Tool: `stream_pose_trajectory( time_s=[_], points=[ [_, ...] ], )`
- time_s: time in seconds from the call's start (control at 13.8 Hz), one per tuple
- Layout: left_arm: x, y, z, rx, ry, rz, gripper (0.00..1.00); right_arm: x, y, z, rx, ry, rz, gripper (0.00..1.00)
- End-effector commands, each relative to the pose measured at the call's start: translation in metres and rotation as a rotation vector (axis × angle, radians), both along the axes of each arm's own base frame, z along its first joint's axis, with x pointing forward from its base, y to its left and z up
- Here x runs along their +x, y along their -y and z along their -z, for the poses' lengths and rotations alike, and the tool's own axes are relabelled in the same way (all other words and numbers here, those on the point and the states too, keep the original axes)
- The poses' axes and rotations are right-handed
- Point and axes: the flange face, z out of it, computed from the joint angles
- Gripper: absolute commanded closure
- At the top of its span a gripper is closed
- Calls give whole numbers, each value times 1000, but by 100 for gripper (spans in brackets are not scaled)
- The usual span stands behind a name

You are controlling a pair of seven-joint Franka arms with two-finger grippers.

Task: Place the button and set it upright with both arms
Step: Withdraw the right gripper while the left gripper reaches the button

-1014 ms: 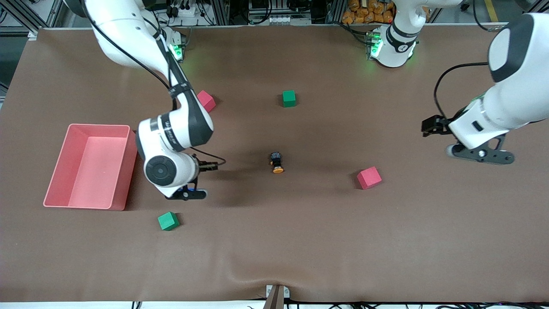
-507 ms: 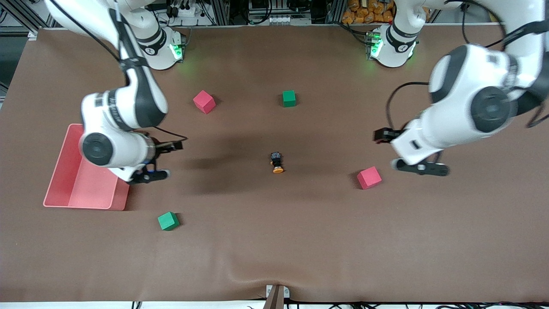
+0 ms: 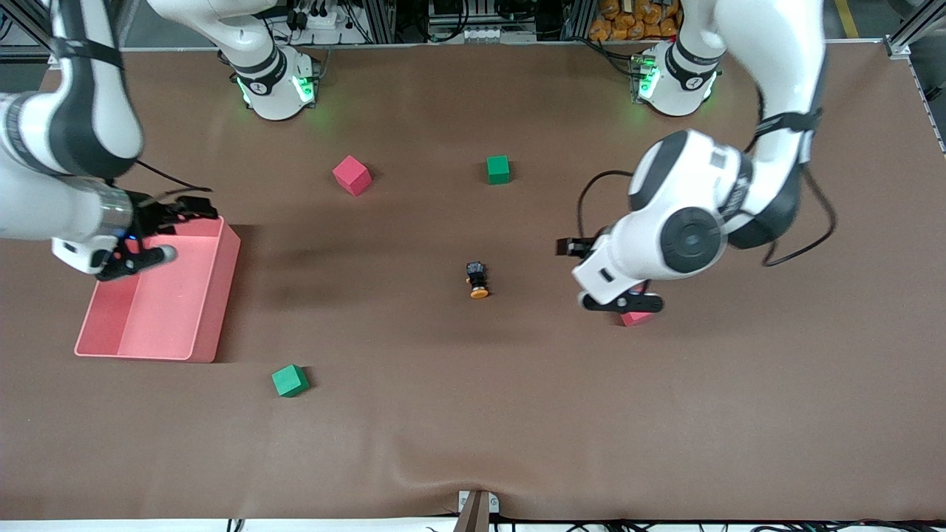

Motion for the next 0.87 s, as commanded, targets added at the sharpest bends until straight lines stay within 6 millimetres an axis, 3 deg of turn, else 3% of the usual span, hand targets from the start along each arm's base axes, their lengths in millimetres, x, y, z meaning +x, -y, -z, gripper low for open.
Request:
stream_pose_trajectory(
  time_s=[0.0, 0.22, 0.36, 0.51, 0.8],
  points=[
    [-6, 52, 27, 25, 1, -64, 0, -27, 23, -25, 28, -6, -1, 0],
    [-13, 85, 60, -17, 14, -70, 0, -51, 67, -55, 66, 10, 17, 0],
    [-12, 92, 79, -66, -20, -109, 0, -66, 89, -75, 69, 13, 63, 0],
    [-13, 103, 115, -85, -33, -127, 0, -62, 94, -100, 56, 26, 83, 0],
    [-25, 137, 146, -102, 15, -168, 0, -46, 87, -146, -23, 95, 187, 0]
  ],
)
